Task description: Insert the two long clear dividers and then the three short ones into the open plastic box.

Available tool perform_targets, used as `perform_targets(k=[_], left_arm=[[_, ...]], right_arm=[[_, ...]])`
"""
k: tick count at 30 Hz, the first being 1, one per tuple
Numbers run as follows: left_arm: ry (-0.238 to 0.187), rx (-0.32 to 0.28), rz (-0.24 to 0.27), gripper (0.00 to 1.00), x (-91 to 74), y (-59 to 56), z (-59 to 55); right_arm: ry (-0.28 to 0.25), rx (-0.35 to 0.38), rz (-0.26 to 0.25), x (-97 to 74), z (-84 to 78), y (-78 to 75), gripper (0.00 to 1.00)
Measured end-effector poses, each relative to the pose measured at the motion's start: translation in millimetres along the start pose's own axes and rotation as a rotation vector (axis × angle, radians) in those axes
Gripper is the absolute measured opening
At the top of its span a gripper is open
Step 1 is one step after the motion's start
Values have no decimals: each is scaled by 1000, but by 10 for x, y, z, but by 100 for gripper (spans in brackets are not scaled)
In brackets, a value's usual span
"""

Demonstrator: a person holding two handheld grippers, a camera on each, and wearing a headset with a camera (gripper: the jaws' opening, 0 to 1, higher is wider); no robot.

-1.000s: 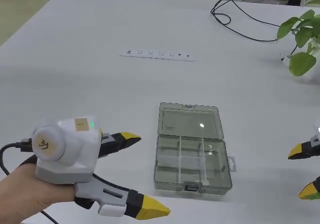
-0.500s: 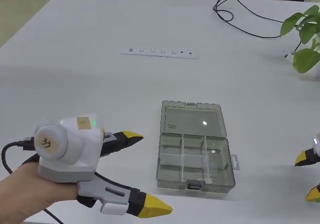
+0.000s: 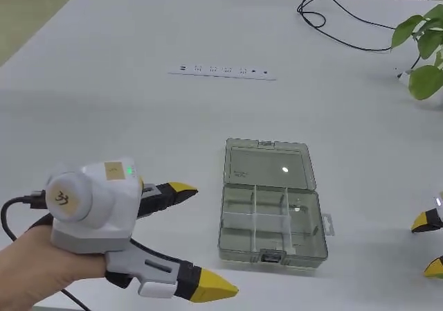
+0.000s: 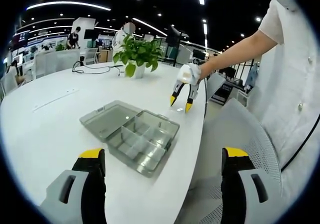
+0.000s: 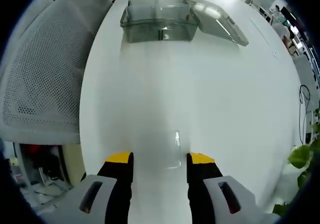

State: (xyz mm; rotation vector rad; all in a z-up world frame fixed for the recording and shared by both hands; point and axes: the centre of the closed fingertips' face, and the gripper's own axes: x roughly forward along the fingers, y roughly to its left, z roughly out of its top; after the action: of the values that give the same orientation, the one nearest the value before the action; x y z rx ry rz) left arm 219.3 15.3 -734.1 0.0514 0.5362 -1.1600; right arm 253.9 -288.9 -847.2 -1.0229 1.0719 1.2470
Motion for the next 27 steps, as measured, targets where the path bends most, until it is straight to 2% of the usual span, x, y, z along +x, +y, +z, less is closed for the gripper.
perform_targets(k=[3,10,19,27], left_arm=[[0,2,-1,99,3,0,2],[1,1,0,99,-6,2,-7],[-1,2,3,99,-29,2,-2],[-6,0,7,97,-30,29,70]], right_arm=[[2,1,1,-3,1,1,43],[7,-3,-1,-5,9,-3,33],[11,-16,-13,-21,22,4,33],[-41,-7,-76,-217,225,-54,33]])
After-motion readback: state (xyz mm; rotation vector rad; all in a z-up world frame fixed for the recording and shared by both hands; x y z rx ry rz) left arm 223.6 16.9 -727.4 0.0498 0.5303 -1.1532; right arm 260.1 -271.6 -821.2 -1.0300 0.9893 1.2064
